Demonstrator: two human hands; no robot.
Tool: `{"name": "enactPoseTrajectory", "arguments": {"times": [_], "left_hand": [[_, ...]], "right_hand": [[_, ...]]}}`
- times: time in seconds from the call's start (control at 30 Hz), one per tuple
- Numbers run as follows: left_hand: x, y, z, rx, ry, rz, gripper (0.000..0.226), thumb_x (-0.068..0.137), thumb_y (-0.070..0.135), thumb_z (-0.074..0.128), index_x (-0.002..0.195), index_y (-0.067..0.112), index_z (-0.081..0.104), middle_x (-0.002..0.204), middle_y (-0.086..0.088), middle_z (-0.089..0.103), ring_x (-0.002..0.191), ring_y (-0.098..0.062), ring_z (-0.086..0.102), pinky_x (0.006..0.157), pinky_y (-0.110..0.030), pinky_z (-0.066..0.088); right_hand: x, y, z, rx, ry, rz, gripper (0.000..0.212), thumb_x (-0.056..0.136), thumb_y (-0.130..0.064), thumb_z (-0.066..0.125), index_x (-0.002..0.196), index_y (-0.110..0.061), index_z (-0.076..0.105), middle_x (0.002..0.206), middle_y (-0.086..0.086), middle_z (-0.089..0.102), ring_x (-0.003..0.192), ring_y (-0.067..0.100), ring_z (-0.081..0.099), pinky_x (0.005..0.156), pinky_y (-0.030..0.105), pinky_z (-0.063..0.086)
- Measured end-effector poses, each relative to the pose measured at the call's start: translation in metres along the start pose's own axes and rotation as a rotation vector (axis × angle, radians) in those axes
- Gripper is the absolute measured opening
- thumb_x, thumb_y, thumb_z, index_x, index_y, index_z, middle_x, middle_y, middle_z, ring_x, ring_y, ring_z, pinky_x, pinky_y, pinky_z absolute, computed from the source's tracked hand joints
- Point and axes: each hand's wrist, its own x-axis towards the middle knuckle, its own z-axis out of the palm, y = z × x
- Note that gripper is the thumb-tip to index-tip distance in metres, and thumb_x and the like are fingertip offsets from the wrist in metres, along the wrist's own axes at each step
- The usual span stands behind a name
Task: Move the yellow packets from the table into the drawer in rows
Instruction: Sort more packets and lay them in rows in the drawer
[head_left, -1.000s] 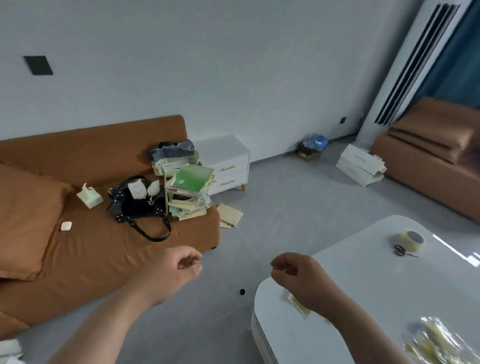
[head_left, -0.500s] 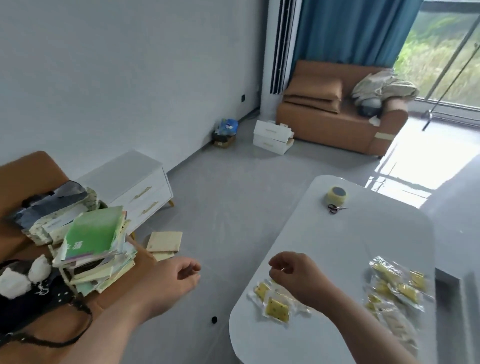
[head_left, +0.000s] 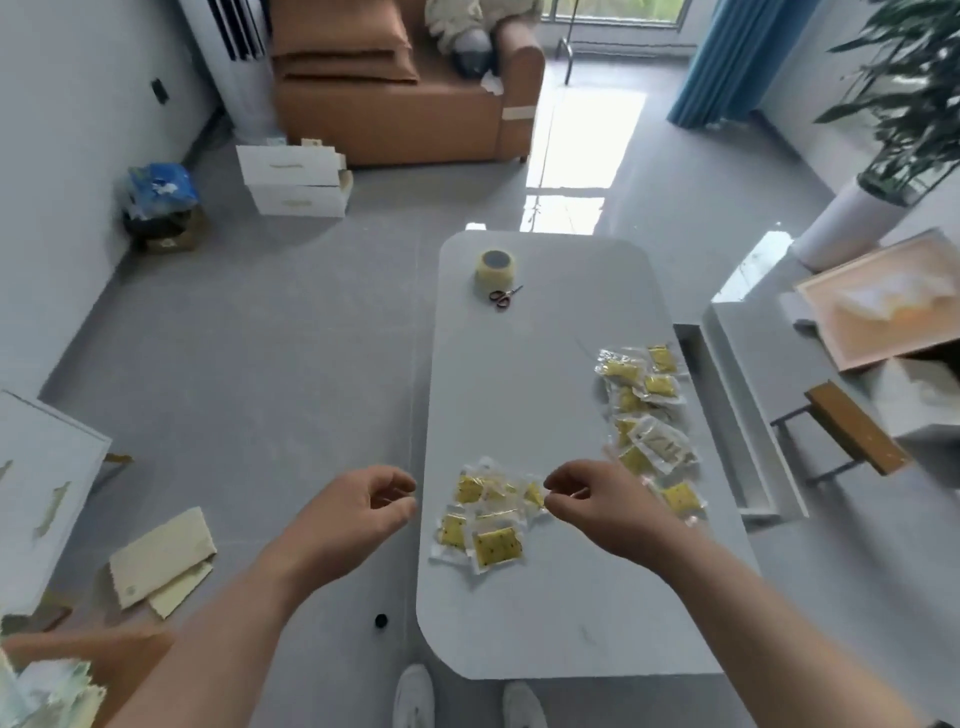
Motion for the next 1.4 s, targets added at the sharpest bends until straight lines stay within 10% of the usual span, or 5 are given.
{"name": "enactPoseTrajectory", "arguments": {"times": [0.37, 0.77, 1.2, 1.4], "left_hand": [[0.125, -0.065, 0.043, 0.045, -0.23, -0.078, 0.019, 0.092, 0.027, 0.061, 0.109, 0.02, 0.065, 0.104, 0.007, 0.067, 0.099, -0.006, 0.061, 0.083, -0.022, 0.045], [0.271, -0.211, 0.179, -0.131, -0.297, -0.396, 0.013, 0.09, 0.022, 0.063, 0.102, 0.017, 0.065, 0.103, -0.004, 0.065, 0.091, -0.019, 0.06, 0.089, -0.039, 0.05], [0.281, -0.253, 0.251, 0.368, 0.13, -0.166, 0.066, 0.078, 0.04, 0.071, 0.136, 0.021, 0.046, 0.125, -0.005, 0.045, 0.121, -0.026, 0.039, 0.101, -0.038, 0.039], [0.274, -0.262, 0.261, 0.453, 0.16, -0.116, 0.079, 0.077, 0.037, 0.075, 0.143, 0.02, 0.034, 0.137, -0.007, 0.04, 0.128, -0.028, 0.035, 0.107, -0.04, 0.035]], "right_hand": [[0.072, 0.064, 0.077, 0.067, -0.031, 0.18, 0.02, 0.088, -0.026, 0.063, 0.106, -0.019, 0.068, 0.091, -0.011, 0.066, 0.083, 0.003, 0.062, 0.067, 0.012, 0.046], [0.239, 0.192, 0.197, -0.223, -0.226, 0.037, 0.049, 0.082, -0.032, 0.069, 0.129, -0.022, 0.058, 0.133, -0.005, 0.056, 0.123, 0.014, 0.05, 0.102, 0.027, 0.042], [0.259, 0.248, 0.251, -0.741, -0.157, -0.273, 0.101, 0.076, -0.055, 0.069, 0.154, -0.02, 0.015, 0.149, 0.004, 0.032, 0.139, 0.03, 0.024, 0.115, 0.042, 0.017], [0.255, 0.248, 0.252, -0.721, -0.15, -0.287, 0.083, 0.076, -0.052, 0.069, 0.144, -0.023, 0.032, 0.151, 0.004, 0.027, 0.141, 0.029, 0.019, 0.116, 0.043, 0.013]]}}
